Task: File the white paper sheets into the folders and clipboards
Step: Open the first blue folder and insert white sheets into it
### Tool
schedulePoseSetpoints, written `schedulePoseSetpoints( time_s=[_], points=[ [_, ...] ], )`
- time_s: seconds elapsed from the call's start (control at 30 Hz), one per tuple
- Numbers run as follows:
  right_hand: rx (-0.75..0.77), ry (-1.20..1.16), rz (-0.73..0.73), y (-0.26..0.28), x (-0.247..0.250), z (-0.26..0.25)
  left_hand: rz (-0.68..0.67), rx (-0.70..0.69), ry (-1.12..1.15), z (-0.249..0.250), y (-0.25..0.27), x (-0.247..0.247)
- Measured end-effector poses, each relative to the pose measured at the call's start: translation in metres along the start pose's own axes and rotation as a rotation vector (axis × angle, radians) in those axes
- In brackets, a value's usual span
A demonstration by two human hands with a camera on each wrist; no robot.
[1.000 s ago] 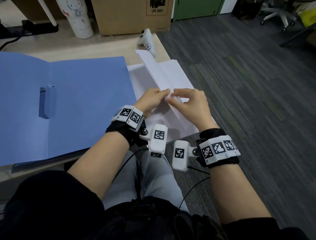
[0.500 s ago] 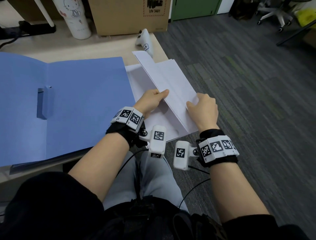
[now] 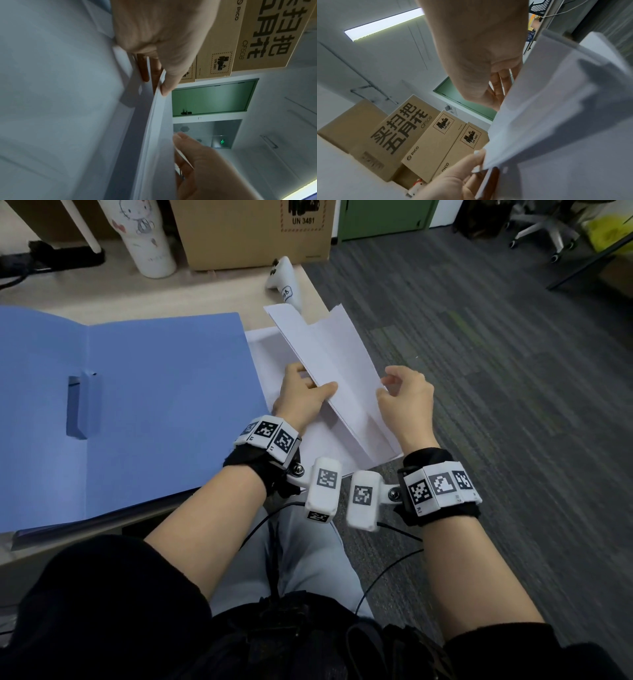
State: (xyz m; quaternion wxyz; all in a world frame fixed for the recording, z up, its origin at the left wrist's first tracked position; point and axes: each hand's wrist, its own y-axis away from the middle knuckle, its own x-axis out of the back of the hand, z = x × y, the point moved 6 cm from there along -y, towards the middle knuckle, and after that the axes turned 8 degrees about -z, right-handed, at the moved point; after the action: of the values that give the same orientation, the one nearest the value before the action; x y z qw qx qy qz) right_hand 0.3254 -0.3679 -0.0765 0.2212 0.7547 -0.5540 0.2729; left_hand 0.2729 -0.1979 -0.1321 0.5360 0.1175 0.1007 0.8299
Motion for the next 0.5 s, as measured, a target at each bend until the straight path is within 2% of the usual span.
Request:
schedulePoseSetpoints(
  time_s=[0.07, 0.23, 0.4, 0.5],
  points=[
    [0.004, -0.067, -0.036, -0.003, 0.000, -0.002, 0.036, -0.051, -0.028, 0.003, 0.001, 0.001],
    [0.049, -0.139, -0.128, -0.002, -0.007, -0.006, 0.001, -0.161, -0.100, 0.014, 0.008, -0.006],
    [0.074, -0.181, -0.150, -0.001, -0.012, -0.011, -0.072, -0.089, -0.040, 0.019, 0.015, -0.011],
    [0.103, -0.201, -0.161, -0.002, -0.013, -0.013, -0.103, -0.097, -0.014, 0.019, 0.011, -0.010]
  ],
)
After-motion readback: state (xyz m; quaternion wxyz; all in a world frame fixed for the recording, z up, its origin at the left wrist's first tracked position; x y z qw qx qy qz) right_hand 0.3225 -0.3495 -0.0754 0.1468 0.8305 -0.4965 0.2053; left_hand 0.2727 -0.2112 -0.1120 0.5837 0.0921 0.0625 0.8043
